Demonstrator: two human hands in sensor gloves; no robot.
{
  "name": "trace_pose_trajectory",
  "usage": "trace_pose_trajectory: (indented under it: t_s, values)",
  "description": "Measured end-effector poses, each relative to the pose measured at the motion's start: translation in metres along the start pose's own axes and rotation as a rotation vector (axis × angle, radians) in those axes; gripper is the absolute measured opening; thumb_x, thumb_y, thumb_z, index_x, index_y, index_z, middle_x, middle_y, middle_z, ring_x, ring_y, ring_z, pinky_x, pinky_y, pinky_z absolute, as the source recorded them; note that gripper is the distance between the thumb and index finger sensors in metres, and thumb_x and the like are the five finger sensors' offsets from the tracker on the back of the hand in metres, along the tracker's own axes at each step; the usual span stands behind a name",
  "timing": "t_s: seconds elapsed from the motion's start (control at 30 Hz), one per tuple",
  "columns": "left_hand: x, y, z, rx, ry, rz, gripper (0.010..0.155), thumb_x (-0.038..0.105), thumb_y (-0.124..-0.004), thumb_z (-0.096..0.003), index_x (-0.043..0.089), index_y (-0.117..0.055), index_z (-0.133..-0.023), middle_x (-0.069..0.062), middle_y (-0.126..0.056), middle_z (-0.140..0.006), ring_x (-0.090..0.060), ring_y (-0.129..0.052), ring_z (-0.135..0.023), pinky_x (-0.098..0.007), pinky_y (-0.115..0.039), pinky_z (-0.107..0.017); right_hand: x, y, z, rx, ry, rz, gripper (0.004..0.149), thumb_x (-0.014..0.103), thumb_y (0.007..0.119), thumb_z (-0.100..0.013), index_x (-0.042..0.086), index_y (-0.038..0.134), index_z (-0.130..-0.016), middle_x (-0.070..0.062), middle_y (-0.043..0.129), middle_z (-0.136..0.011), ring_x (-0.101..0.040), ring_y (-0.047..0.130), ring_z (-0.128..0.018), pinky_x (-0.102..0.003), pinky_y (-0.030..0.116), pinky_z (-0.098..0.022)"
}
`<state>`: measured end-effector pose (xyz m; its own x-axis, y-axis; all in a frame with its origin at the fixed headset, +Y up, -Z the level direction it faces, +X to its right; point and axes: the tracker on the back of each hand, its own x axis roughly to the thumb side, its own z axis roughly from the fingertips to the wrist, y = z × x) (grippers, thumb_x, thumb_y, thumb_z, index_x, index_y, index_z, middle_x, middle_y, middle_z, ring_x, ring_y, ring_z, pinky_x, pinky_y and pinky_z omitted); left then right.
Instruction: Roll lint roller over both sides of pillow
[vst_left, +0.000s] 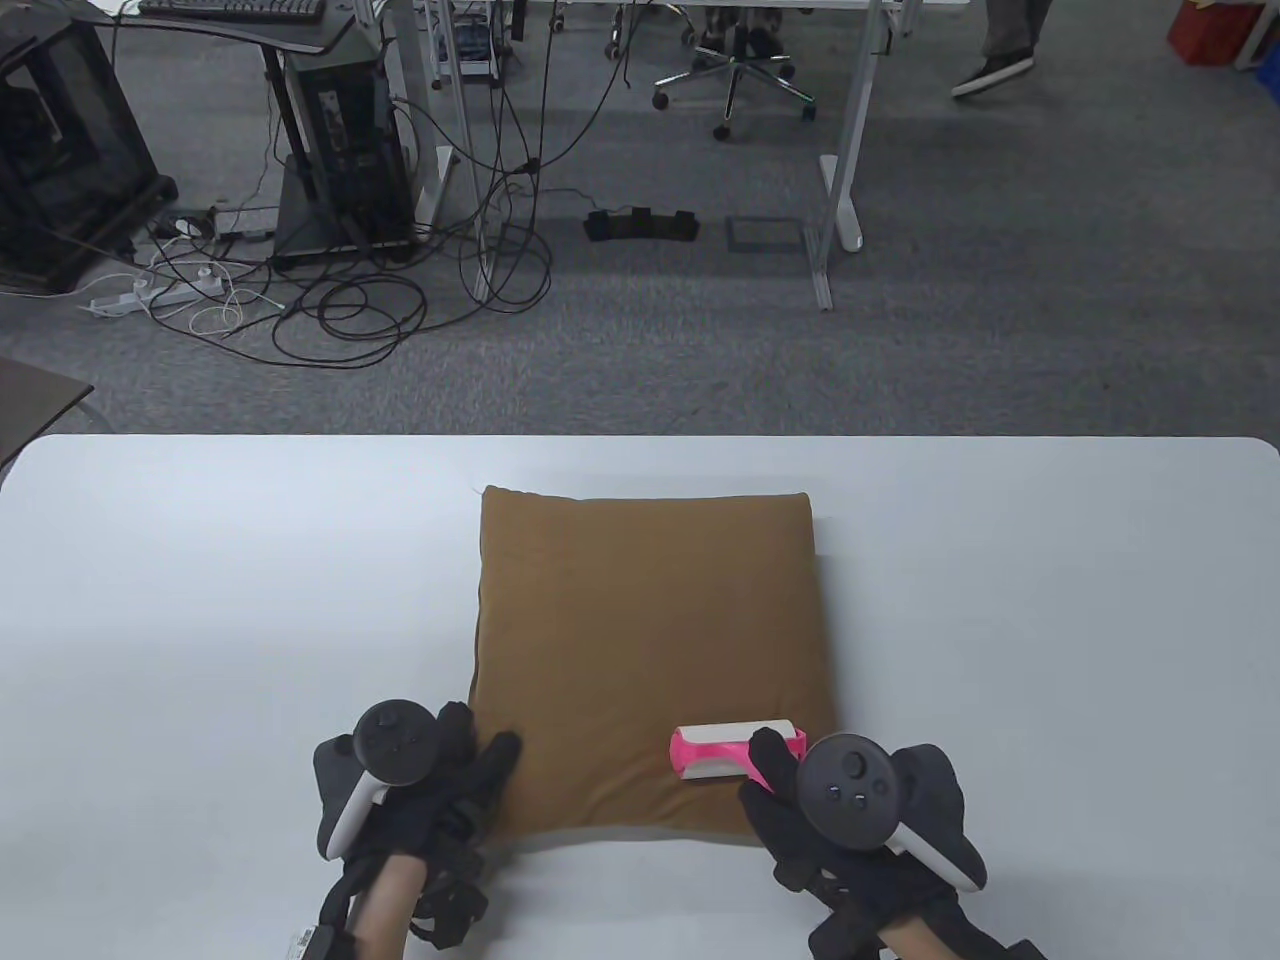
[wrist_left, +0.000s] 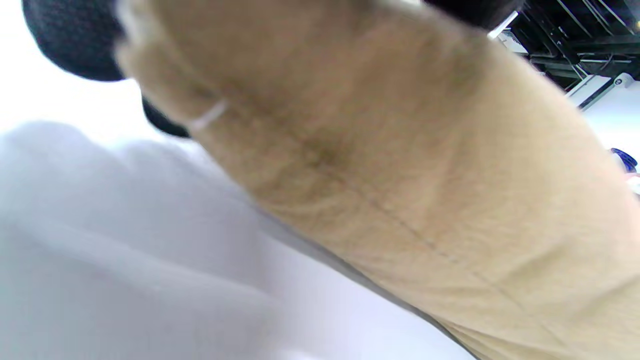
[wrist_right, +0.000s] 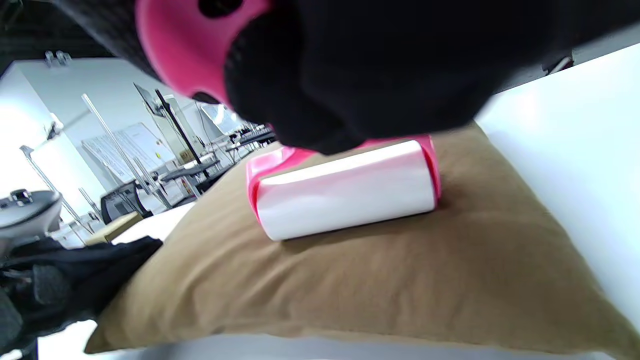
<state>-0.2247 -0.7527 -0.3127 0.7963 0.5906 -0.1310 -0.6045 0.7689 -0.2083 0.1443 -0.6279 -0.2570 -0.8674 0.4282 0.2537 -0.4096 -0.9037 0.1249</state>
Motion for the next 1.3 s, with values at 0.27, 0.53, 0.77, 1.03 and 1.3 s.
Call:
trace_pose_trajectory:
  t_s: [0.27, 0.53, 0.77, 1.03, 1.3]
  values:
    - [0.04, 0.023, 0.03, 0.247, -0.302, 0.027, 0.084, 0.06, -0.064, -0.0501, 0.009, -0.038, -0.111, -0.02, -0.036, -0.11, -0.047, -0.045, -0.098, -0.066, -0.04, -0.068, 0.003, -0.014, -0.019, -0.279, -0.028, -0.144, 0.059, 0.04, 0.064, -0.062, 0.002, 0.058, -0.106, -0.014, 0.102, -0.047, -0.021, 0.103, -0.02, -0.043, 0.087, -0.018]
    - [0.075, 0.015, 0.052, 0.135, -0.561, 0.235, 0.075, 0.065, -0.058, -0.0491, 0.009, -0.077, -0.096, -0.011, -0.097, -0.077, -0.032, -0.103, -0.053, -0.056, -0.081, -0.044, 0.046, 0.017, -0.049, -0.182, -0.171, -0.432, 0.058, 0.04, 0.06, -0.062, 0.0, 0.054, -0.104, -0.014, 0.099, -0.061, -0.023, 0.104, -0.031, -0.045, 0.088, -0.025]
    - [0.054, 0.001, 0.035, -0.046, -0.48, 0.697, 0.08, 0.065, -0.051, -0.0513, 0.004, -0.063, -0.103, -0.017, -0.082, -0.094, -0.041, -0.09, -0.077, -0.061, -0.072, -0.055, 0.076, 0.065, -0.066, -0.059, -0.251, -0.588, 0.055, 0.039, 0.06, -0.062, 0.003, 0.056, -0.103, -0.014, 0.097, -0.064, -0.024, 0.103, -0.034, -0.047, 0.087, -0.027]
    - [0.046, 0.001, 0.032, 0.072, -0.437, 0.84, 0.067, 0.054, -0.071, -0.0526, 0.006, -0.063, -0.099, -0.016, -0.079, -0.093, -0.039, -0.088, -0.078, -0.064, -0.066, -0.059, 0.085, 0.082, -0.068, -0.027, -0.285, -0.53, 0.051, 0.038, 0.061, -0.062, 0.02, 0.054, -0.109, -0.023, 0.095, -0.076, -0.028, 0.104, -0.038, -0.05, 0.086, -0.029]
    - [0.03, 0.016, 0.029, 0.175, -0.418, 0.837, 0.062, 0.047, -0.072, -0.0526, 0.007, -0.059, -0.098, -0.015, -0.079, -0.09, -0.034, -0.097, -0.068, -0.059, -0.076, -0.052, 0.033, 0.039, -0.055, -0.355, -0.182, -0.02, 0.056, 0.039, 0.07, -0.06, 0.015, 0.058, -0.109, -0.023, 0.082, -0.093, -0.038, 0.092, -0.068, -0.053, 0.081, -0.038]
